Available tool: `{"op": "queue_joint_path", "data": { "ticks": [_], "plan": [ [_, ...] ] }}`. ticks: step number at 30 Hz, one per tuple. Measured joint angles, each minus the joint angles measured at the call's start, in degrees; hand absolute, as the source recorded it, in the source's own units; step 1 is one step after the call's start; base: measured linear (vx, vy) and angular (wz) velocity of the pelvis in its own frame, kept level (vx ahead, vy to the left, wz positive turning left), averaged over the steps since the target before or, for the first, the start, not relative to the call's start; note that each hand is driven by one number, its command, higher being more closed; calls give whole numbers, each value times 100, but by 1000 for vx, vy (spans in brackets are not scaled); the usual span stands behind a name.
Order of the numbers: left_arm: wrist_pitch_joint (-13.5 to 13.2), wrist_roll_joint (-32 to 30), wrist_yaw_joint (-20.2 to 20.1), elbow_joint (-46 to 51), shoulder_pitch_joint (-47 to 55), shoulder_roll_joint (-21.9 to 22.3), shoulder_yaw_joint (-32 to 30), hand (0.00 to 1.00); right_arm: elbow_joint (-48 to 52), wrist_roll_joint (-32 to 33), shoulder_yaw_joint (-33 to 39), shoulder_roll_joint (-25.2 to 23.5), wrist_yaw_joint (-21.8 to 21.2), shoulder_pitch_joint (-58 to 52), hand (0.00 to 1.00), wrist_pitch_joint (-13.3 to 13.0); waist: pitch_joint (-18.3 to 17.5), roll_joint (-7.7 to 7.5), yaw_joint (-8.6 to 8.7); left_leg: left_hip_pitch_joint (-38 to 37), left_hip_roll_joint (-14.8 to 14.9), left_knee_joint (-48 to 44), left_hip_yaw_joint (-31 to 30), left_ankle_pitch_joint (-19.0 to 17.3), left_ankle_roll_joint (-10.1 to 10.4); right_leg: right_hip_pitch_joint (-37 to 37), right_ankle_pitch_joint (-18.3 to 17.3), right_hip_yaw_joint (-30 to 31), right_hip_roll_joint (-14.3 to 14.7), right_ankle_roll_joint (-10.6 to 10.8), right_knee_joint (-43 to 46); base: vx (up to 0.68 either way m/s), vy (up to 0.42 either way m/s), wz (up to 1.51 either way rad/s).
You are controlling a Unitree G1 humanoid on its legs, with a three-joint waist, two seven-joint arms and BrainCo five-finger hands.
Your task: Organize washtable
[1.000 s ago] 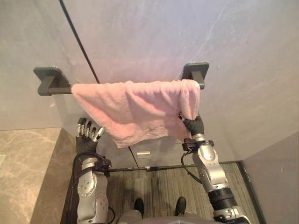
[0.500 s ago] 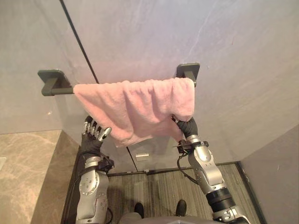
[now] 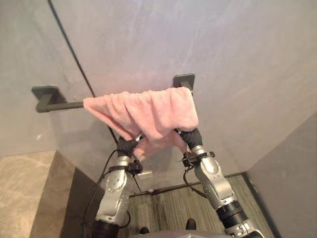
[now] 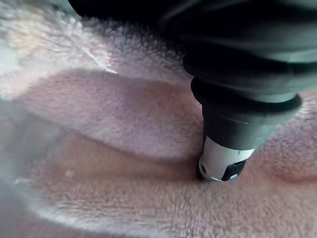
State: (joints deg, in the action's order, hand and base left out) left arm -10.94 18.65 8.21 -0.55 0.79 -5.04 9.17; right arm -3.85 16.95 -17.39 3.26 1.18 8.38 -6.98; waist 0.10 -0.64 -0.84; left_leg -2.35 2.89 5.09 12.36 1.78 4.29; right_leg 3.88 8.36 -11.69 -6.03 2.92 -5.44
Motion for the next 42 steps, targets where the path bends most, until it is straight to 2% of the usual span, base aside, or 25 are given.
{"op": "queue_joint_path", "data": {
  "ticks": [2, 9, 16, 19, 22, 28, 32, 35, 42],
  "plan": [
    [0, 0, 17, -104, -105, 37, -25, 100, -1, 0, 2, 11, 4, -40, 100, -1, -2, 3, 50, -20, 9, 15, 2, 1, -8, -5, 26, 5, 16, 24, 11, 63, -3, -7],
    [-2, 1, 129, -146, -117, 86, -100, 100, -18, -1, -12, 20, 7, -119, 100, 1, 5, 14, 33, -63, 36, 17, -8, 4, -29, -57, 42, -5, 46, 5, 22, 37, -5, 1],
    [-3, -19, 212, -91, -82, 261, -706, 100, -23, -4, -29, 20, -5, -136, 100, 2, 32, 49, 35, -101, 47, 78, -15, -60, -12, -98, -39, -14, 55, -36, 3, -35, -8, 1],
    [-7, -112, 212, 135, 11, 271, -743, 100, -22, -4, -69, 19, -24, -136, 100, 1, 85, 93, 32, -103, 56, 80, -25, -56, -6, -108, -43, -21, 61, -34, 0, -12, -6, 0],
    [-9, -121, 175, 341, 160, 286, -836, 100, -22, -5, -74, 17, -84, -138, 100, 2, 150, 119, 36, -92, 60, 80, -33, -36, 25, -102, -43, -35, 63, -33, 9, 0, 0, 0],
    [-9, -167, -34, 751, 615, 317, -1007, 100, -23, -6, -115, 0, -273, -164, 100, 2, 195, 58, 20, -94, 63, 33, -170, -10, -5, -178, -38, -176, 52, -3, 22, 56, 3, 12],
    [-9, -172, -120, 997, 830, 460, -1367, 100, -68, -7, -348, -18, -445, -179, 100, 9, 258, 45, -29, -107, 50, 26, -181, -26, -26, -207, -41, -179, 37, -2, 23, 24, 8, 3],
    [-13, -171, -161, 1102, 880, 486, -1461, 100, -114, -6, -372, -104, -554, -178, 100, 14, 377, 30, -133, -99, 41, 27, -214, -45, -38, -220, -53, -232, 19, 13, 23, -1, 9, 6],
    [-15, -168, -235, 1210, 1078, 495, -1654, 100, -209, -6, -536, -115, -638, -136, 100, 24, 394, 8, -167, -108, 31, 27, -313, -50, -44, -292, -97, -347, 0, 23, 23, 10, 2, 10]
  ]
}}
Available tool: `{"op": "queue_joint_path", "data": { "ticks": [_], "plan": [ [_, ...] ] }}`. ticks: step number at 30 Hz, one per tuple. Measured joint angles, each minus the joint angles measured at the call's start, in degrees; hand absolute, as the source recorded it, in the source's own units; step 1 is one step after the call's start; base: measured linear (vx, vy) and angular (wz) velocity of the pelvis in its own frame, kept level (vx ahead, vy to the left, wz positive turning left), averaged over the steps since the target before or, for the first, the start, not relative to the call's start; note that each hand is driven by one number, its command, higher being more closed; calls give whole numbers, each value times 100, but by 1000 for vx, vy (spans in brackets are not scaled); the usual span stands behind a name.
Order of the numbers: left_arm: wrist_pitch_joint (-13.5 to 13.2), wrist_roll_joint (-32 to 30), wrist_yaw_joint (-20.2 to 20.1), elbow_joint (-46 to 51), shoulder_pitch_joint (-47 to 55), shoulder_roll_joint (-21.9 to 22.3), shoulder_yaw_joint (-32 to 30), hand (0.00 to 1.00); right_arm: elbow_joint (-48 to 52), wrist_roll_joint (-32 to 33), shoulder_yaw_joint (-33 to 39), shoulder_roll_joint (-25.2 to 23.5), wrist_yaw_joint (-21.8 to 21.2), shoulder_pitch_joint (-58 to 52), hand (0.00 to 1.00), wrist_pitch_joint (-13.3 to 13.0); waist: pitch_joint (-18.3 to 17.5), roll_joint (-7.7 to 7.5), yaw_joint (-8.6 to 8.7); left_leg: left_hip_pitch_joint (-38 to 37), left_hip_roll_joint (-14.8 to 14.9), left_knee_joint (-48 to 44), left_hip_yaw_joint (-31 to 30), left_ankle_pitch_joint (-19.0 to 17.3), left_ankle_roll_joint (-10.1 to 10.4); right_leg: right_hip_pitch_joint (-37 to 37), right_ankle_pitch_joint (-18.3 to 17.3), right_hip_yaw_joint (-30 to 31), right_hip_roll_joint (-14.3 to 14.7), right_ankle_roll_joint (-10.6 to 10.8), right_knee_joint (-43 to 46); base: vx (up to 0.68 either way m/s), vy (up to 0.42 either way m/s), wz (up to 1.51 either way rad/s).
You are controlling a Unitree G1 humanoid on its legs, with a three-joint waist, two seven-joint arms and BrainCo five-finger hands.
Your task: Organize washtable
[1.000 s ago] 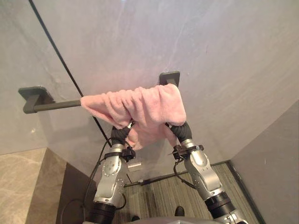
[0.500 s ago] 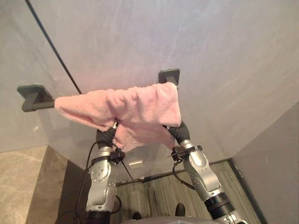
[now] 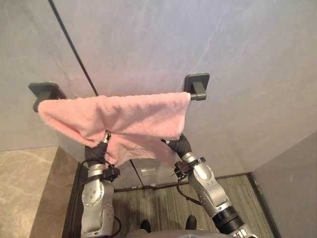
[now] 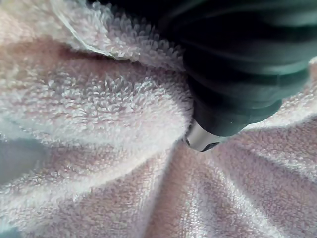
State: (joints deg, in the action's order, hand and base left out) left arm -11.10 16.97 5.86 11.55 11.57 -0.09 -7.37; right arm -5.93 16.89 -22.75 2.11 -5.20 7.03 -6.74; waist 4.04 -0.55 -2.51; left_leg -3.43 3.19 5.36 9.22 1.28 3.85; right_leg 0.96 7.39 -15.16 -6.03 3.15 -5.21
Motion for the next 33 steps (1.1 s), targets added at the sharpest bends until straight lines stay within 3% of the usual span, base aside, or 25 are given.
{"op": "queue_joint_path", "data": {
  "ticks": [18, 32, 33],
  "plan": [
    [-18, -3, -179, 6, -122, 174, -63, 100, -139, -357, 403, -123, 78, 181, 100, 79, 205, -58, -46, -22, -5, -3, 0, -6, -9, -28, -29, -17, -5, 4, 1, 0, 0, 0],
    [19, -8, -262, -20, -293, 256, -54, 100, -138, -687, 725, -348, 180, 281, 100, 100, 353, -40, 21, -102, -34, -3, 7, -49, -39, -103, -53, 0, -32, 37, 1, 0, 0, 0],
    [19, -8, -267, -20, -292, 256, -45, 0, -138, -687, 734, -350, 187, 281, 100, 100, 353, -40, 23, -102, -34, -3, 7, -49, -39, -102, -54, 1, -32, 37, 1, 0, 0, 0]
  ]
}}
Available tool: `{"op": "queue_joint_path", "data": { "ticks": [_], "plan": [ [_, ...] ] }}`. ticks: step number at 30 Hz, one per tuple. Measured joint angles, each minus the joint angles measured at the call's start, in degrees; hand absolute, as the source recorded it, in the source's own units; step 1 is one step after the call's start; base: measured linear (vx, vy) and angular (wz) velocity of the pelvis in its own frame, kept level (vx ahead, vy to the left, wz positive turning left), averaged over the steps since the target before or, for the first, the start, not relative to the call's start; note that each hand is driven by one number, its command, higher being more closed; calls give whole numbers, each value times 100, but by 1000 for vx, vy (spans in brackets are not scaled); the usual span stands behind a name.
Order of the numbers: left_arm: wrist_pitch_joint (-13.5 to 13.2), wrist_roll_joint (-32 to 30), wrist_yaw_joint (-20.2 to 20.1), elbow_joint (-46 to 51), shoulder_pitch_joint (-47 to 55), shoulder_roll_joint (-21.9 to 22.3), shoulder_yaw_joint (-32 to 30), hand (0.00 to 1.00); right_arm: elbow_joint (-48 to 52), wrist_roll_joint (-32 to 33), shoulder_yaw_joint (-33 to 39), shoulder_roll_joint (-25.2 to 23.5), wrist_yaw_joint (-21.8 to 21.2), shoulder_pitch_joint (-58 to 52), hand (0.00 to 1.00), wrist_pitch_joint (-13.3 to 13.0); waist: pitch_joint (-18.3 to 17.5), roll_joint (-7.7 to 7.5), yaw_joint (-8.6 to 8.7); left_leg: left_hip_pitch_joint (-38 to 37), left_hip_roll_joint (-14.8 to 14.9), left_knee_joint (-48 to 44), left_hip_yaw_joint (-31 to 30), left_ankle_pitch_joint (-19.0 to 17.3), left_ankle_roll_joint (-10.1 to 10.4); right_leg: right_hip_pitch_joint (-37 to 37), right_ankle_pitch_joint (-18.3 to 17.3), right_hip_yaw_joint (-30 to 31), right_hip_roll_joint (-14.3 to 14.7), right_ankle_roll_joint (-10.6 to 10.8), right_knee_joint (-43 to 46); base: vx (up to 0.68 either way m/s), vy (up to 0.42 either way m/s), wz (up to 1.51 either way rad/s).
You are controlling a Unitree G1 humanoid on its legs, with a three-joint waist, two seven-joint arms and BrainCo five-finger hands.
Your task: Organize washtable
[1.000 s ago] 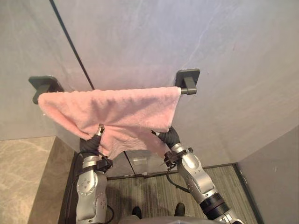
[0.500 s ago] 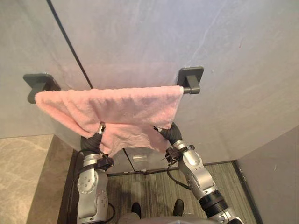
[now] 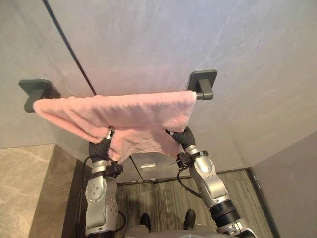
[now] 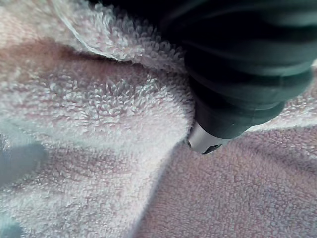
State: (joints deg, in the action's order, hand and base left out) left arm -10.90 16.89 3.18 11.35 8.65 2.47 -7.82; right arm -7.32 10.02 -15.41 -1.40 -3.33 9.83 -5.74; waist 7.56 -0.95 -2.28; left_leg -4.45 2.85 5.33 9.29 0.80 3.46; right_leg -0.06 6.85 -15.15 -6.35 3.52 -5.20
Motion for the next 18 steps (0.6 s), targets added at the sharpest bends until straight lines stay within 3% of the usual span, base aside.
{"op": "queue_joint_path", "data": {
  "ticks": [1, 2, 18],
  "plan": [
    [0, 0, 0, -1, 0, 1, 0, 0, 0, 0, 6, -3, 8, 0, 100, 0, 0, 0, 1, 0, 0, 0, 0, 0, 0, 0, 0, 0, 0, 0, 0, 0, 0, 0],
    [0, 1, 0, -5, 11, 0, 0, 0, 0, 0, 26, -3, 27, -2, 0, 0, 0, 1, 3, 1, 0, 0, 0, 0, 0, 1, 0, 0, 0, 0, 0, 0, 0, 0],
    [-6, 199, 141, -68, 321, -18, -182, 0, 0, -1, 667, 109, 342, -104, 0, 4, 0, 0, 2, 35, -3, 1, 12, 1, 1, 50, -21, 14, -2, 28, -1, -1, 0, 0]
  ]
}}
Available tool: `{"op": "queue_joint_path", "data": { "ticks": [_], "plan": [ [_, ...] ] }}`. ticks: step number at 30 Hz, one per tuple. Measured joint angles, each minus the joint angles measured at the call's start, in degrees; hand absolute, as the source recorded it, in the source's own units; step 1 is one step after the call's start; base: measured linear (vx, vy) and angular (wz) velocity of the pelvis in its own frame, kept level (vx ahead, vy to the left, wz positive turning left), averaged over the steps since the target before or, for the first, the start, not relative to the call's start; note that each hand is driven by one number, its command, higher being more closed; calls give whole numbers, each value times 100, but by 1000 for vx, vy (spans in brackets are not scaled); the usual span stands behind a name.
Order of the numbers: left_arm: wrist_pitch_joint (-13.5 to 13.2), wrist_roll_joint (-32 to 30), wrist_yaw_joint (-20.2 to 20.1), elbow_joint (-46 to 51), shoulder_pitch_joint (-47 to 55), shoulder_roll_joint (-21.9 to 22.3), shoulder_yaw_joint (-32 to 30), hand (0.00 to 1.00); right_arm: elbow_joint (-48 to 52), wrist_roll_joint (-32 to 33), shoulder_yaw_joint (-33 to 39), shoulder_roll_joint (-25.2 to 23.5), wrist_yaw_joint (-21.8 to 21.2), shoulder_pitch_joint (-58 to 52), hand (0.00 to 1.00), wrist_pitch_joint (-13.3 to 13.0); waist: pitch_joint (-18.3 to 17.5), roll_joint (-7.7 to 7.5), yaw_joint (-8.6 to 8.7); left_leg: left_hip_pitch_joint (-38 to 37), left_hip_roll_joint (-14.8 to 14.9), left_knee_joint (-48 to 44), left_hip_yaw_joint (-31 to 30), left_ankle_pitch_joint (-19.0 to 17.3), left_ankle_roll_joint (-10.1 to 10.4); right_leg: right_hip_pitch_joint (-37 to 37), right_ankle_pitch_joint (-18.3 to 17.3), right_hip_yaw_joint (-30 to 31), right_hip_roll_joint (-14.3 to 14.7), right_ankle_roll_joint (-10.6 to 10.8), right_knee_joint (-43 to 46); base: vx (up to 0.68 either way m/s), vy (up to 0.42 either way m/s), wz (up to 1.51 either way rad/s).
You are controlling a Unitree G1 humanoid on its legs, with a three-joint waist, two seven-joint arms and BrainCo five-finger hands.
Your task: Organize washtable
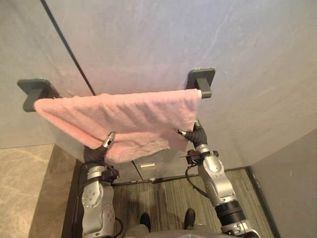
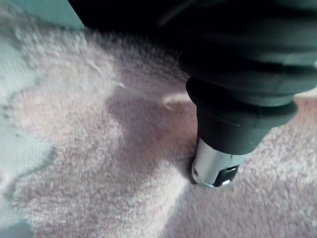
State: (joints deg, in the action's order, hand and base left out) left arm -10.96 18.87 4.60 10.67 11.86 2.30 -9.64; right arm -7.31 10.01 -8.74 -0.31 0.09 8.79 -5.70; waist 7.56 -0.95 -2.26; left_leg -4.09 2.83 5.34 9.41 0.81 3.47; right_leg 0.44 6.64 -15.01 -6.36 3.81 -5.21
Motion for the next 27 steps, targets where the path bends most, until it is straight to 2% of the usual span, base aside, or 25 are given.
{"op": "queue_joint_path", "data": {
  "ticks": [9, 13, 21, 27],
  "plan": [
    [-1, 94, -8, -176, 157, -23, -147, 0, 9, 0, 73, 204, 72, -126, 0, -1, -3, -4, -3, 9, 3, -1, 12, -1, 0, 15, 20, 6, 2, -27, 0, 0, 0, 0],
    [3, 94, -9, -447, 269, -22, -244, 0, 10, 0, 322, 211, 109, -346, 0, -1, -8, -11, -34, 36, 3, -2, 3, -1, 0, 33, 21, 2, 1, -26, 0, 7, 1, 2],
    [25, 90, 77, -894, 637, 48, -1135, 0, 13, 1, 1168, 207, 137, -967, 0, -2, -17, -15, -55, 55, 4, -4, -27, -9, -5, 43, 23, -2, 1, -25, 0, 5, 0, 1],
    [25, 94, 82, -1055, 854, 139, -1530, 0, 102, -15, 1398, 206, 220, -1276, 0, -13, -77, -12, -73, 55, 6, -4, -33, -29, -5, 41, 22, -7, 2, -25, -1, 0, 0, 0]
  ]
}}
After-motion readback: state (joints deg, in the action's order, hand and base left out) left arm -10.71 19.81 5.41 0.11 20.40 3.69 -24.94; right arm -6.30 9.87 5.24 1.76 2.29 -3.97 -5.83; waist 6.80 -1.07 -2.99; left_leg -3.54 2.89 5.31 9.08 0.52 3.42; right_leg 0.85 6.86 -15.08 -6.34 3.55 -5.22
